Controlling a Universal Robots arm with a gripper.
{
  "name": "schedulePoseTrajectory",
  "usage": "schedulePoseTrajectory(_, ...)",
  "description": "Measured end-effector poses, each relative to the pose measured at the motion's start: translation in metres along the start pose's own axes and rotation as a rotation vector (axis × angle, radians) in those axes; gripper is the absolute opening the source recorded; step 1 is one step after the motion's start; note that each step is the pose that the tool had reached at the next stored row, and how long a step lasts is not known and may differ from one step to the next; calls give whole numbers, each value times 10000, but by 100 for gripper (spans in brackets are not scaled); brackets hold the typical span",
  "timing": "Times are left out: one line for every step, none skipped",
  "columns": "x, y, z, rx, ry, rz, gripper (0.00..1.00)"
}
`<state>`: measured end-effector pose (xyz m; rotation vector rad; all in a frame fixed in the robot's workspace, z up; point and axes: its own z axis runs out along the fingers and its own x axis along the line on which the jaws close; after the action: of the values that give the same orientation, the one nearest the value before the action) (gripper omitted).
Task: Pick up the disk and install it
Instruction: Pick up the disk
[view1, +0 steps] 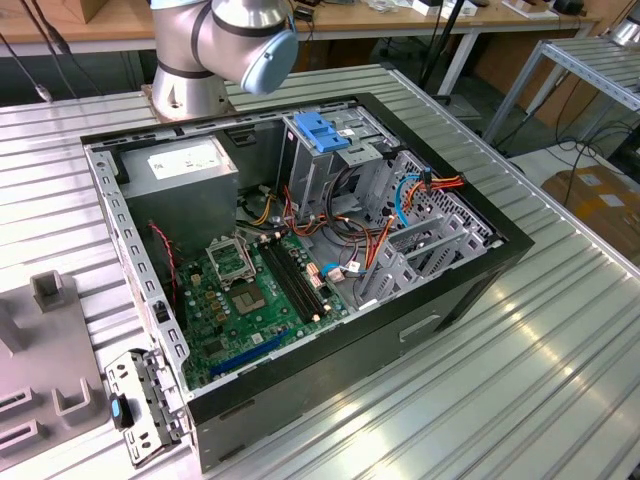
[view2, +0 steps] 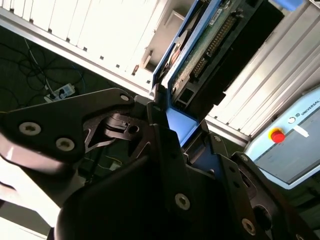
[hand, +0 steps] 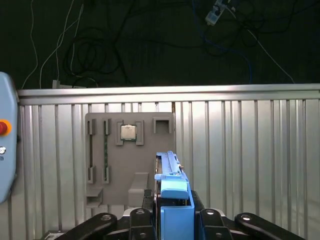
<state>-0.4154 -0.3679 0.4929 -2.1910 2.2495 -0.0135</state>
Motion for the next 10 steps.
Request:
schedulePoseTrajectory(-1, -32, 0, 0, 0, 0, 37)
schedulePoseTrajectory(-2, -73, 0, -2, 1, 1, 37)
schedulePoseTrajectory(-3, -100, 1, -1, 0, 0, 37)
schedulePoseTrajectory(-4, -140, 2, 0, 0, 0, 37)
schedulePoseTrajectory(-4, -167, 2, 0, 0, 0, 37)
schedulePoseTrajectory(-6, -207, 3, -1, 0, 1, 37)
schedulePoseTrajectory(-7, -242, 3, -2, 1, 0, 37)
schedulePoseTrajectory(-8, -314, 5, 0, 0, 0, 37)
schedulePoseTrajectory(-10, -367, 5, -1, 0, 0, 37)
schedulePoseTrajectory(-12, -438, 6, -1, 1, 0, 37)
